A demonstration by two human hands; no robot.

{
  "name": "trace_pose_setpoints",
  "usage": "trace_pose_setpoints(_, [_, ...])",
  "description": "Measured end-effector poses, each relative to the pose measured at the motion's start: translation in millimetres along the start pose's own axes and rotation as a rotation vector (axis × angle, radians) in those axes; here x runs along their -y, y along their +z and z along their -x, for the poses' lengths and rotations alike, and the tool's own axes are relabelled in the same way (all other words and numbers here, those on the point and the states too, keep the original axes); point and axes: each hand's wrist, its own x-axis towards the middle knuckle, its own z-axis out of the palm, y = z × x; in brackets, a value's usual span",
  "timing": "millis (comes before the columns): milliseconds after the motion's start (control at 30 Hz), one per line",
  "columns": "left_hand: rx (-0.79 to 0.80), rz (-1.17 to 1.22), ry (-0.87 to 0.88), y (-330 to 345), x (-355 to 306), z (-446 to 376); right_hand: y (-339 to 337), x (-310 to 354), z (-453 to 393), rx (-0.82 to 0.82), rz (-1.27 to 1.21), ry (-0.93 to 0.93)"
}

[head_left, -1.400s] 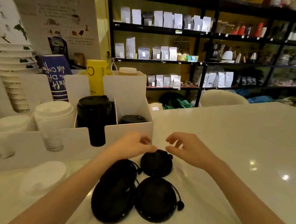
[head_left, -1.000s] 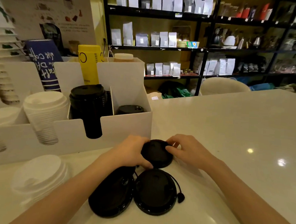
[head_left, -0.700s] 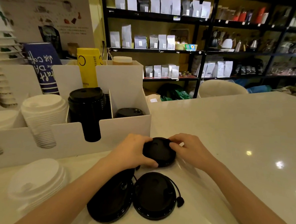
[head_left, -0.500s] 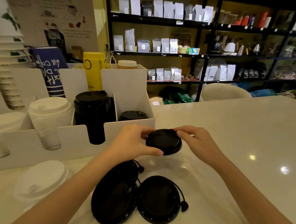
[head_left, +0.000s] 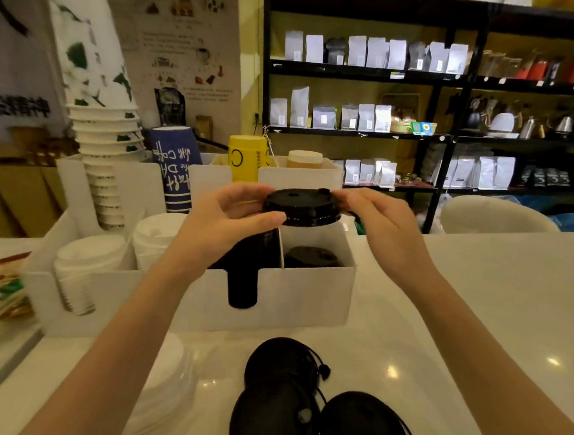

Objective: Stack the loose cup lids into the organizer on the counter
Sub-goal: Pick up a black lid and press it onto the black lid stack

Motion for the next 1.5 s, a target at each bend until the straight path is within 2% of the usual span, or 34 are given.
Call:
trace_pose_setpoints(100, [-0.082, 0.071, 0.028, -19, 6, -5, 23, 7, -11, 0.025, -0.102, -0.019])
trace_pose_setpoints(233, [-0.12, 0.027, 0.033, -36, 16, -13, 51, 10, -17, 0.126, -0.241, 0.032])
trace_pose_setpoints(333, [-0.166, -0.118, 0.023, -41, 22, -16, 63, 9, -21, 0.217, -0.293, 0.129])
trace_pose_setpoints(533, [-0.206, -0.444, -0.028, -46, 32, -20, 81, -5, -27, 0.27, -0.411, 0.254])
trace_pose_setpoints(700, [-0.143, -0.545, -0.108, -46, 31, -21, 83, -13, -26, 0.32, -0.399, 0.25])
trace_pose_setpoints(933, [-0.131, -0.564, -0.151, -47, 32, -22, 87, -23, -24, 0.328, -0.334, 0.171])
trace_pose_setpoints(1233, [-0.224, -0.728, -0.082, -32, 24, -13, 89, -31, -26, 0.324, -0.32, 0.224])
trace_pose_setpoints(1500, [-0.1, -0.55, -0.176, -48, 30, -16, 95, -43, -34, 0.335, -0.149, 0.048])
